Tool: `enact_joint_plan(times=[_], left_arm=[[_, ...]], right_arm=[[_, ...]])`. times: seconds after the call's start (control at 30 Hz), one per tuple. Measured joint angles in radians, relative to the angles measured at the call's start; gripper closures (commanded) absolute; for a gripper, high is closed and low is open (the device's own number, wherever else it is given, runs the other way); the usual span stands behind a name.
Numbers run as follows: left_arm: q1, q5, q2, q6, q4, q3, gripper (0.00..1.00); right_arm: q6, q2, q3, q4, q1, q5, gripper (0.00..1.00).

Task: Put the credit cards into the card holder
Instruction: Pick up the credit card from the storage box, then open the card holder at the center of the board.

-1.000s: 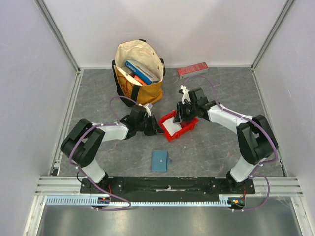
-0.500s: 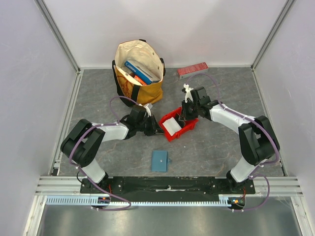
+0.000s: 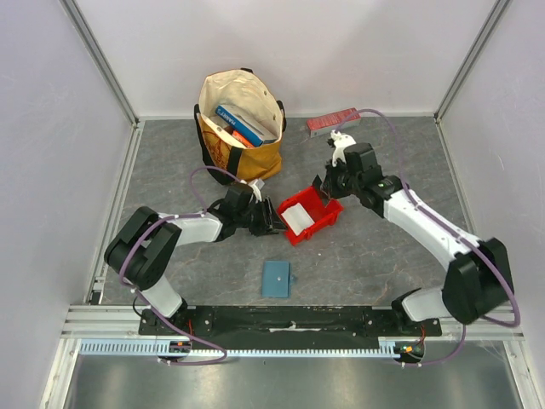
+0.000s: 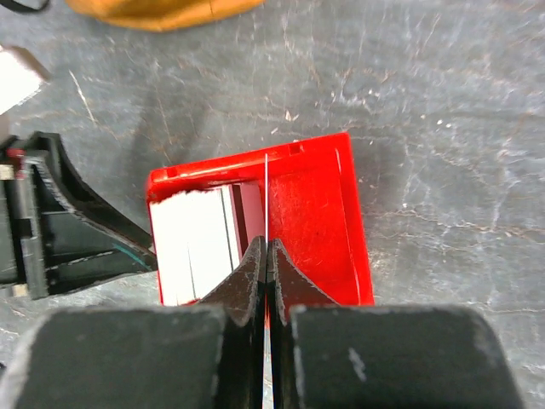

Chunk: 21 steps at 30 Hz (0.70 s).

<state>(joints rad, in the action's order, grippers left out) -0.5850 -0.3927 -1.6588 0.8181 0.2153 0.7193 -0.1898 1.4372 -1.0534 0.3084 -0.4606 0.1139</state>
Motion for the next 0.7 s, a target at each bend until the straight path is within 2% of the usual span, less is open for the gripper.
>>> enact_joint_plan(times=[0.23, 0.33, 0.4, 0.47, 0.57, 0.7], left_arm=[[0.000, 0.026, 0.072, -0.011, -0.008, -0.026, 0.34], [0.000, 0.043, 0.122, -0.015, -0.015, -0.042, 0.31], [0.000, 0.052, 0.154, -0.018, -0.025, -0.053, 0.25], [0.000, 0.064, 0.195, -0.022, -0.042, -0.070, 0.21], [-0.001, 0.095, 0.285, -0.032, -0.087, -0.106, 0.20], [-0.005, 0.142, 0.442, -0.047, -0.180, -0.155, 0.20]], right_arm=[[-0.021, -0.226, 0.082, 0.024, -0.009, -0.037, 1.00], [-0.051, -0.340, 0.148, 0.069, -0.037, -0.048, 1.00], [-0.079, -0.407, 0.190, 0.098, -0.068, -0.060, 1.00], [-0.122, -0.484, 0.248, 0.131, -0.104, -0.083, 1.00], [-0.187, -0.550, 0.328, 0.154, -0.212, -0.139, 1.00], [-0.301, -0.563, 0.445, 0.172, -0.364, -0.218, 1.00]])
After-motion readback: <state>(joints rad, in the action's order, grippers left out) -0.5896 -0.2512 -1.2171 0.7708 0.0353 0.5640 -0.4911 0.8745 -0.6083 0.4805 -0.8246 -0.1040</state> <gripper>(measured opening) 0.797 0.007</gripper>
